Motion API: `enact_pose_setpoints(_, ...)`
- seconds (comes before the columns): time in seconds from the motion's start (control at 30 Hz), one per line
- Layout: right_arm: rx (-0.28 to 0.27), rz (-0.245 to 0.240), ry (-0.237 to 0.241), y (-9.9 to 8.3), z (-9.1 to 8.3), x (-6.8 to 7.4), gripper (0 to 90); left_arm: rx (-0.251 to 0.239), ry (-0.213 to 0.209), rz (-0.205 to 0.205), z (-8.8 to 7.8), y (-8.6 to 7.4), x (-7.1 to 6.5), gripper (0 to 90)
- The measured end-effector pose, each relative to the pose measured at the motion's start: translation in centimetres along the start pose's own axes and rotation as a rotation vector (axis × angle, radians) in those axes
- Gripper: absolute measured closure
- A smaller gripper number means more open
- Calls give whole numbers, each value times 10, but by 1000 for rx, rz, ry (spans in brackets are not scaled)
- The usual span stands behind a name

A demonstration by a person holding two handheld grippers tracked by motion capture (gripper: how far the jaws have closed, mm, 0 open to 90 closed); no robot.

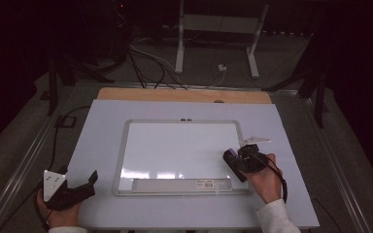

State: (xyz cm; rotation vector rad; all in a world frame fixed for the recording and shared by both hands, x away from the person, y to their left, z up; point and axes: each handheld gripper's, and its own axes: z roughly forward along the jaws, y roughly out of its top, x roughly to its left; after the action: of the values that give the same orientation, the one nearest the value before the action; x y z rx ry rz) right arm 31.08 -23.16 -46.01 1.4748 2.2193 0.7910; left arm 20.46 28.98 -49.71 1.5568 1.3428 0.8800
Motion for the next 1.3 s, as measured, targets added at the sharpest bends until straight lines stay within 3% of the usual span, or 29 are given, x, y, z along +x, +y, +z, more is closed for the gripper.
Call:
enact_pose_setpoints(0.17, 12, 103, 11, -1, -2, -2, 651, 1, 0, 3, 0, 0, 0, 4)
enact_pose_setpoints(0.33, 10, 154, -7, -4, -5, 1, 673, 2, 2, 3, 0, 0, 0, 4)
enact_pose_setpoints(0.8, 24, 209, -59, -13, -14, 12, 689, 3, 2, 6, 1, 0, -1, 4)
enact_pose_setpoints(0.9, 19, 221, -62, -12, -14, 10, 689, 2, 3, 7, 0, 0, -1, 4)
enact_pose_setpoints(1.07, -13, 230, -114, -13, -15, 5, 689, 3, 4, 6, 0, 0, -1, 4)
enact_pose_setpoints(1.3, -17, 237, -121, -16, -17, 2, 685, 3, 4, 8, 0, 0, -1, 4)
